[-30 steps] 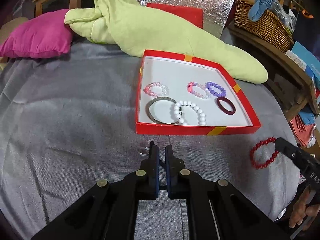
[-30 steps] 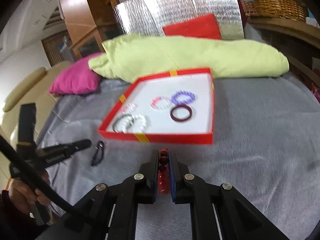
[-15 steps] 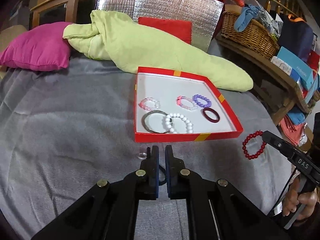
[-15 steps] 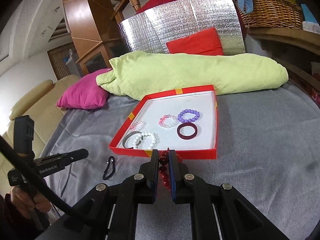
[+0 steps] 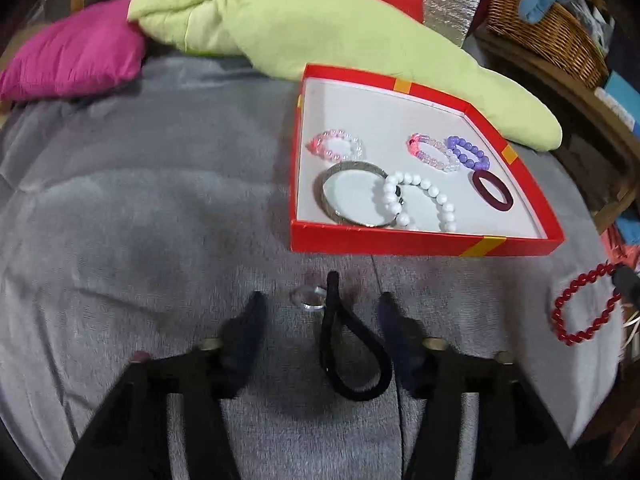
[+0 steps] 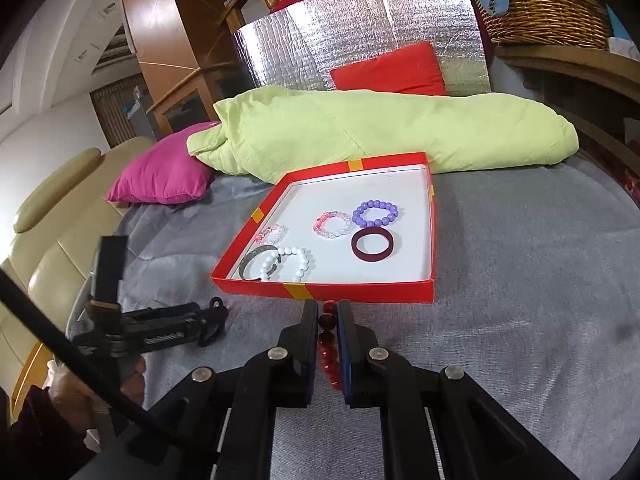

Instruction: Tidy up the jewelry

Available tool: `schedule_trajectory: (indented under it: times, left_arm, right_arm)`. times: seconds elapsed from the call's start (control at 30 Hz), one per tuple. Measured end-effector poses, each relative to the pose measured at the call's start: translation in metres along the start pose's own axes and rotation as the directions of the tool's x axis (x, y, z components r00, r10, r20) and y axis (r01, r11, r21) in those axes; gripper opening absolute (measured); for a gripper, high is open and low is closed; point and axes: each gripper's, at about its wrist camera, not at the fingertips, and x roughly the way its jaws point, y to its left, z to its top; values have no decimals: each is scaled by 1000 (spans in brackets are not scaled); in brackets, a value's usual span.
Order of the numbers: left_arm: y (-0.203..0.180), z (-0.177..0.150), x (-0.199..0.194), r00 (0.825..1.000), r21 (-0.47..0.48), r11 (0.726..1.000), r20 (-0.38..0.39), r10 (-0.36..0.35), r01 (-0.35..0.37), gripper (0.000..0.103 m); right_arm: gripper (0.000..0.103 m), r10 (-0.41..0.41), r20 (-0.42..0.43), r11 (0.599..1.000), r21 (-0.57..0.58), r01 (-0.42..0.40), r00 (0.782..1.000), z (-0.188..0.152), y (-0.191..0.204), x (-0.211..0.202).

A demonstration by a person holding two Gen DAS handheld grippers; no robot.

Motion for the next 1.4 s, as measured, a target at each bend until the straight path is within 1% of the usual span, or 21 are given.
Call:
schedule_trajectory:
  times: [0.03, 0.07, 0.23, 0.43, 0.5, 0.57, 0.7, 0.8, 0.93, 1.07, 1.23, 1.4]
  left_arm:
    - [-2, 0, 0, 1000, 13, 1000, -1, -9, 9, 18]
    - [-3, 1, -1, 1000, 15, 999, -6, -28, 29, 18]
    - [-8, 3, -19, 997, 25, 998, 50, -54, 52, 18]
    - [-17, 9, -55, 986, 35, 996, 144, -83, 79, 18]
    - [-18, 12, -62, 984, 29, 998, 166, -65, 61, 18]
    - [-18, 14, -68, 982, 24, 999, 187, -25, 21, 18]
    - [-17, 17, -72, 979, 7, 999, 202, 37, -39, 18]
    - [-21, 18, -72, 973, 20, 995, 210, 96, -102, 18]
    - [-23, 18, -74, 971, 13, 993, 214, 111, -116, 18]
    - [-23, 18, -77, 964, 10, 989, 226, 139, -145, 18]
    - [-24, 21, -77, 962, -5, 989, 231, 148, -151, 18]
    - [-28, 23, -75, 959, 0, 986, 236, 159, -164, 18]
  right_arm:
    - [10, 0, 0, 1000, 3, 0, 1000, 0, -1, 0]
    - [10, -1, 1, 1000, 5, 1, 1000, 1, -1, -1]
    - [10, 3, 14, 1000, 5, -3, 1000, 3, -1, -3]
    - [10, 13, 51, 1000, 1, -13, 999, 5, 2, -10]
    - [10, 16, 60, 1000, 0, -16, 998, 6, 3, -11]
    - [10, 18, 69, 1000, 1, -18, 997, 6, 4, -12]
    - [10, 27, 82, 1000, 6, -28, 996, 7, 7, -14]
    - [10, 33, 92, 999, 3, -33, 995, 7, 12, -15]
    - [10, 45, 97, 999, 7, -46, 994, 8, 18, -14]
    - [10, 59, 106, 998, 1, -60, 993, 9, 25, -13]
    - [10, 78, 112, 997, 10, -79, 991, 13, 29, -12]
    - [10, 86, 136, 995, 35, -92, 987, 20, 26, -14]
